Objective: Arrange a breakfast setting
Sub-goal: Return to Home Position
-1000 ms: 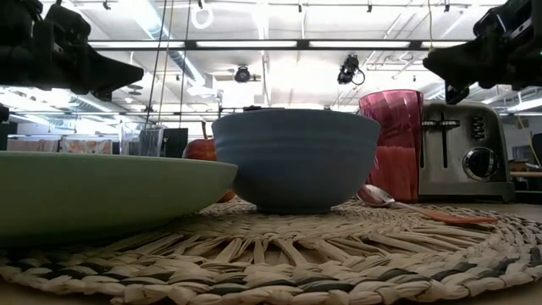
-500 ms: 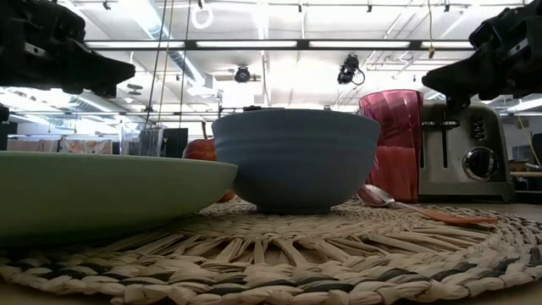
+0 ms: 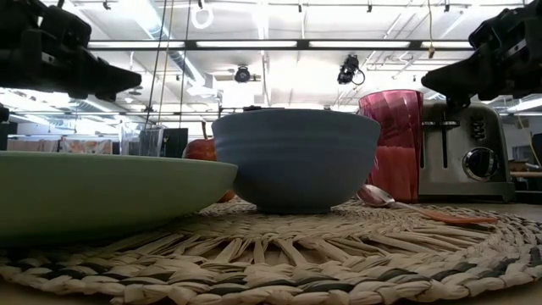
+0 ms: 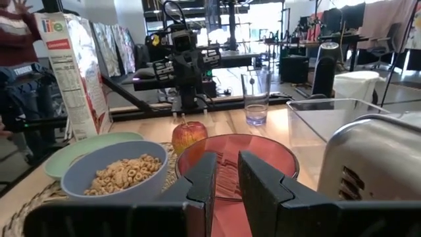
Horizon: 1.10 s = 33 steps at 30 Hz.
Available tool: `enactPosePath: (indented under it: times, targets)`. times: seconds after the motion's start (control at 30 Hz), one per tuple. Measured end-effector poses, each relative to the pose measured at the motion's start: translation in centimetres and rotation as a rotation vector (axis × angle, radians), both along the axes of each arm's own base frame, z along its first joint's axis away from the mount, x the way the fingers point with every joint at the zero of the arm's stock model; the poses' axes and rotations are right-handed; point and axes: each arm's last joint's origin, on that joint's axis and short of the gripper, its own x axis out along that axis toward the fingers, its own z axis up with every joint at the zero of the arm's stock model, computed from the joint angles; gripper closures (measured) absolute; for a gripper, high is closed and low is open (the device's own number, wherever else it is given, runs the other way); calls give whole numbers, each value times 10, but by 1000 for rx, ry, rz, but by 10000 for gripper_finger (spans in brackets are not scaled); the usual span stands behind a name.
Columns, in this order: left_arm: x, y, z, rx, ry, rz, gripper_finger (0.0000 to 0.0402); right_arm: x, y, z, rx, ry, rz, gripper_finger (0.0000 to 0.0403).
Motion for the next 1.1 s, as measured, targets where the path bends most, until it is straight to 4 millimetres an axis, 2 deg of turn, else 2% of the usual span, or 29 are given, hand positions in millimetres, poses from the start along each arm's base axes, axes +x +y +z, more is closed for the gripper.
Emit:
enactPosePath:
  times: [0.17, 0.57, 1.1]
  targets:
    - [1, 0, -1, 18, 15, 5, 351, 0, 0, 0, 9, -1, 2, 329]
    - [1, 0, 1, 14, -5, 15, 351, 0, 0, 0, -106, 10, -1, 329]
    - [1, 0, 1, 13, -11, 13, 351, 0, 0, 0, -106, 10, -1, 329]
